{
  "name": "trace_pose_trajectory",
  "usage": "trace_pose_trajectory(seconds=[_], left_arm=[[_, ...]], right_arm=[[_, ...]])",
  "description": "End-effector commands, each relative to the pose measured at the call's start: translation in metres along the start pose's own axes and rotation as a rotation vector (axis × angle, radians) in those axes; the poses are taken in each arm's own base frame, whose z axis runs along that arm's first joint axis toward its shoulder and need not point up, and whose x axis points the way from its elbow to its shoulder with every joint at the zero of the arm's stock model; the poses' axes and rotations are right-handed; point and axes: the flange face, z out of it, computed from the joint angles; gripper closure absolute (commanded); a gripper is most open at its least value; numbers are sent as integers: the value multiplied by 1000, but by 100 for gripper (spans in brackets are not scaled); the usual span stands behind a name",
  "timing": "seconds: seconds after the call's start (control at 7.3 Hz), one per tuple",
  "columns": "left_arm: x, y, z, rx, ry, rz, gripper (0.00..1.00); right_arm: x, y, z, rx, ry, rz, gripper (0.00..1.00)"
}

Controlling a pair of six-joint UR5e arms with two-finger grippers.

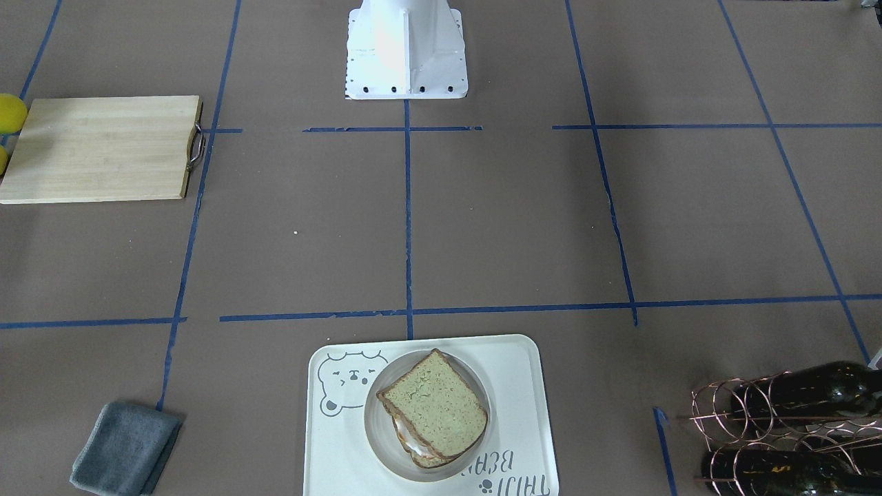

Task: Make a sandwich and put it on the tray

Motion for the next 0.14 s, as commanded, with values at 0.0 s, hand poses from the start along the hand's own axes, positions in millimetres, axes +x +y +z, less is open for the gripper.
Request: trace_pose_trajectory(seconds=[0.0], left_arm=[[-1,0,0,-2,-7,0,0]], right_arm=[[0,0,0,-1,0,1,0]])
